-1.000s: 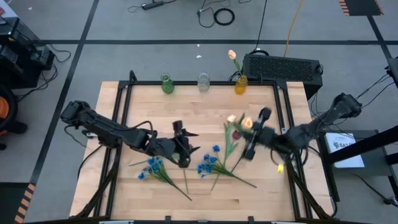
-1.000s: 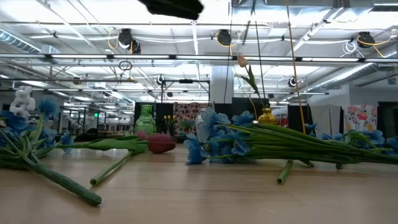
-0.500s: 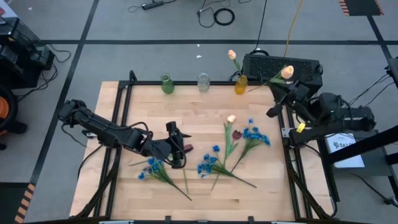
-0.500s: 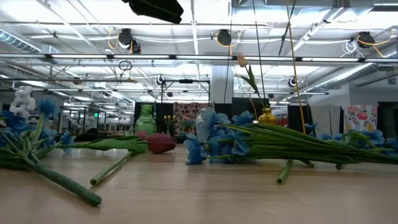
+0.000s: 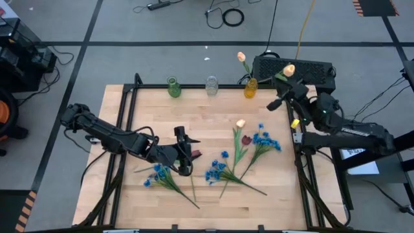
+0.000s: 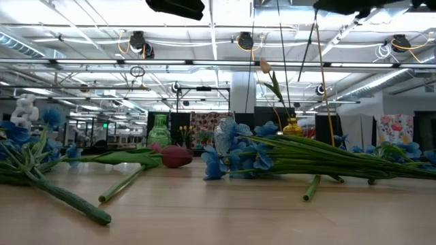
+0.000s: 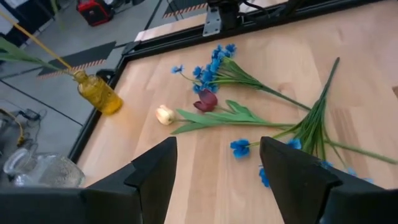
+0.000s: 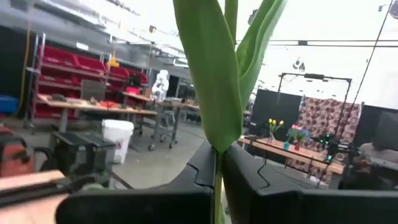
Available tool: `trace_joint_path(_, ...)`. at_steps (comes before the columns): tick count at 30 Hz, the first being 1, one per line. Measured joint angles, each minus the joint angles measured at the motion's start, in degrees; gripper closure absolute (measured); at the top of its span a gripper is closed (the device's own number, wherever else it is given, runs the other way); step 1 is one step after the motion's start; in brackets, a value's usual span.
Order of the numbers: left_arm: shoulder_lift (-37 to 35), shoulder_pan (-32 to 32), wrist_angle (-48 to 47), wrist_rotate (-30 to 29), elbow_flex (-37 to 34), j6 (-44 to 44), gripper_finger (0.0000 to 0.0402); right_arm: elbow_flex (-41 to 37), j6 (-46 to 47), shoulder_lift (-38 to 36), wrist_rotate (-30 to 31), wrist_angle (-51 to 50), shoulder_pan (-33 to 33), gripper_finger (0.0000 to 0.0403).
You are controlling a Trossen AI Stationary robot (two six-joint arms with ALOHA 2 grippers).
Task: Sort flowers into vase by color
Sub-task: Put the left yellow tulip into the orange vase
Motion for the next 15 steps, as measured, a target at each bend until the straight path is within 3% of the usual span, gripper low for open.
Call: trace_joint_path(15, 0.0, 4.4, 1.4, -0.1, 0.0, 2.3, 0.0165, 0.0, 8.7, 15.7, -21.6, 5.8, -24.8, 0.0396)
